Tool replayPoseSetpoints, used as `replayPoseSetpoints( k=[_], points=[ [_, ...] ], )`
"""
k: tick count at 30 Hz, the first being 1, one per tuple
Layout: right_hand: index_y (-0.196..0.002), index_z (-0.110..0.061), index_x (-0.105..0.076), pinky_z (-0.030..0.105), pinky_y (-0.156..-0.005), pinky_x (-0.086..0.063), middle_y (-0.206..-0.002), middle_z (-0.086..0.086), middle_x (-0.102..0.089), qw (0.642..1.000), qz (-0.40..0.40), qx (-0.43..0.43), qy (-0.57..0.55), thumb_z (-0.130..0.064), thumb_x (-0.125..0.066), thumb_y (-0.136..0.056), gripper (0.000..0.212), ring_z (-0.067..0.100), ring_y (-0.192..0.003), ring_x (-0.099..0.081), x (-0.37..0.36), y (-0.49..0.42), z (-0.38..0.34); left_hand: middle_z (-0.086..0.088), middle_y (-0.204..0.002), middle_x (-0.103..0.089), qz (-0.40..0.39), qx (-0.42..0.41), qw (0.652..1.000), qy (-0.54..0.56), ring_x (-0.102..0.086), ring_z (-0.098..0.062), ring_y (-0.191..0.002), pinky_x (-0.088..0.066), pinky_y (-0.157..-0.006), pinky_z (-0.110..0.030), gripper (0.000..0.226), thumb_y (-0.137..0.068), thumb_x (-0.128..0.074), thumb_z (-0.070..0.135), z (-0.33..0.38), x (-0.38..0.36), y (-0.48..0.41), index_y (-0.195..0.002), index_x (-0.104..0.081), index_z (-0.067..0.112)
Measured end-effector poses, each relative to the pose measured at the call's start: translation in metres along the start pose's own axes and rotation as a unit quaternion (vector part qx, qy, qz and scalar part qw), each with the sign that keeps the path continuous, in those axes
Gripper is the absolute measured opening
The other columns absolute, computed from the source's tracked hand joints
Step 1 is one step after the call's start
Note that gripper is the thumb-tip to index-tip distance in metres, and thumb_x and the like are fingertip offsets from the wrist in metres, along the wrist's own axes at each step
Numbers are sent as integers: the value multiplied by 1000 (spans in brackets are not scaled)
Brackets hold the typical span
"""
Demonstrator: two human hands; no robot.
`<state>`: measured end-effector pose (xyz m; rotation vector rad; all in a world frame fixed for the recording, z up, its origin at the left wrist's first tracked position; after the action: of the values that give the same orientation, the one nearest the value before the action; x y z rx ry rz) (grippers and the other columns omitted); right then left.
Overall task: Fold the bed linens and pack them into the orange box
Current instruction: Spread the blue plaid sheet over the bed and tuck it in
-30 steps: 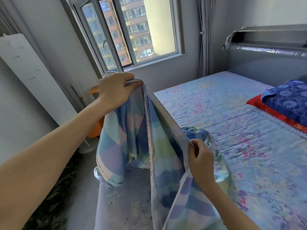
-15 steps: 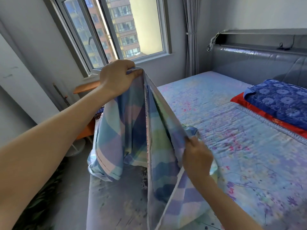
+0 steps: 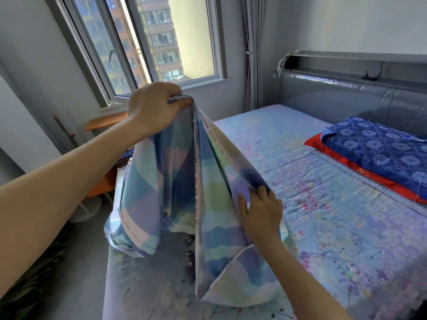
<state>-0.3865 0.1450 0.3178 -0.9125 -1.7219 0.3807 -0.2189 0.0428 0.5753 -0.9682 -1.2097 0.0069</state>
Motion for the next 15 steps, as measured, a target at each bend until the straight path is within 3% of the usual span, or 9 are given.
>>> replayPoseSetpoints(
  k=[3, 6, 9, 12, 15],
  points=[
    [-81, -9, -71, 32, -57, -37, -79, 9, -64, 998, 7, 50, -32, -46, -32, -96, 56, 31, -66, -56, 1, 3, -2, -13, -86, -64, -1, 6, 1000, 1, -51, -24, -80, -37, -72, -34, 46, -94, -48, 47, -4, 2, 1, -87, -65, 5],
    [-72, -12, -69, 32, -56, -35, -72, 5, -61, 993, -9, 113, -38, -49, -42, -91, 50, 29, -63, -54, -6, 14, -9, -12, -86, -65, -4, 8, 1000, -1, -53, -27, -82, -38, -72, -34, 46, -94, -48, 47, -6, 1, 1, -86, -65, 5],
    [-63, -12, -63, 33, -57, -32, -66, 4, -57, 991, -36, 123, -29, -38, -54, -80, 33, 28, -60, -51, -16, 18, -20, -10, -81, -62, -6, 11, 1000, -1, -52, -25, -81, -36, -70, -32, 44, -94, -48, 46, -6, -1, 2, -82, -64, 7],
    [-57, -12, -62, 33, -55, -33, -61, 4, -55, 993, -47, 108, -5, -22, -48, -76, 25, 27, -56, -50, -25, 14, -26, -8, -80, -60, -10, 13, 1000, 1, -50, -23, -79, -35, -70, -32, 43, -94, -48, 45, -6, -3, 0, -83, -64, 6],
    [-51, -7, -57, 30, -47, -35, -55, 9, -52, 993, -42, 88, -61, -9, -47, -74, 25, 28, -48, -50, -26, 11, -18, -11, -80, -61, -10, 21, 1000, -7, -52, -26, -80, -37, -71, -34, 45, -95, -47, 45, -10, -3, -2, -83, -64, 5]
  ],
)
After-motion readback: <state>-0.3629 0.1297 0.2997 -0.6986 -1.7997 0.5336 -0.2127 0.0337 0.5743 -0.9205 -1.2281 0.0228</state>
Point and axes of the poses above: each hand's wrist, its own y-axis away from the middle knuckle, its own x-axis out of the back of the hand, z = x × y, the point moved 5 cm from there along -y, towards the middle knuckle
